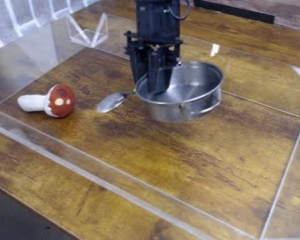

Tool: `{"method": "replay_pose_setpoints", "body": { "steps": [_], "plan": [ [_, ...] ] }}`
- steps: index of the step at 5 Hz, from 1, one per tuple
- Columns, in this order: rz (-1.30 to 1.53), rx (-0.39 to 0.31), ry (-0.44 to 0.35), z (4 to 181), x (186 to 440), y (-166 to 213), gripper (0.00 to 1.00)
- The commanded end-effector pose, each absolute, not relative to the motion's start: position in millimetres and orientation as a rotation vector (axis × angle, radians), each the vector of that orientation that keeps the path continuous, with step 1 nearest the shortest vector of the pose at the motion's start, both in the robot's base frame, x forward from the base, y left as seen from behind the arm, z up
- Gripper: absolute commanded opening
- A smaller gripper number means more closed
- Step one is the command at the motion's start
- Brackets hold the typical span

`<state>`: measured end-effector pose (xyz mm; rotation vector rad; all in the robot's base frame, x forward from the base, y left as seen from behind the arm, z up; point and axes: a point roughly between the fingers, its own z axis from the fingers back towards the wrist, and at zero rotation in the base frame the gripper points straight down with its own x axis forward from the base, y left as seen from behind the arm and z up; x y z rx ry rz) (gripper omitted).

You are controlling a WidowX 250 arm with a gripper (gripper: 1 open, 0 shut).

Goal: Move the green spoon to the right

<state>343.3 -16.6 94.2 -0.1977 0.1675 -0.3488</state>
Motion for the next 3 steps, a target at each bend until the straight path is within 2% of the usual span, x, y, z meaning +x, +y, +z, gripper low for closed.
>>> {"method": "replay_pose_setpoints", "body": {
  "steps": [1, 2, 3],
  "plan": [
    [-0.369, -0.178, 0.078, 113.3, 341, -19, 0.00],
    [-0.362, -0.181, 0.081, 101.5, 337, -17, 0.00],
    [-0.322, -0.190, 0.075, 99.6, 341, -15, 0.00]
  ]
}}
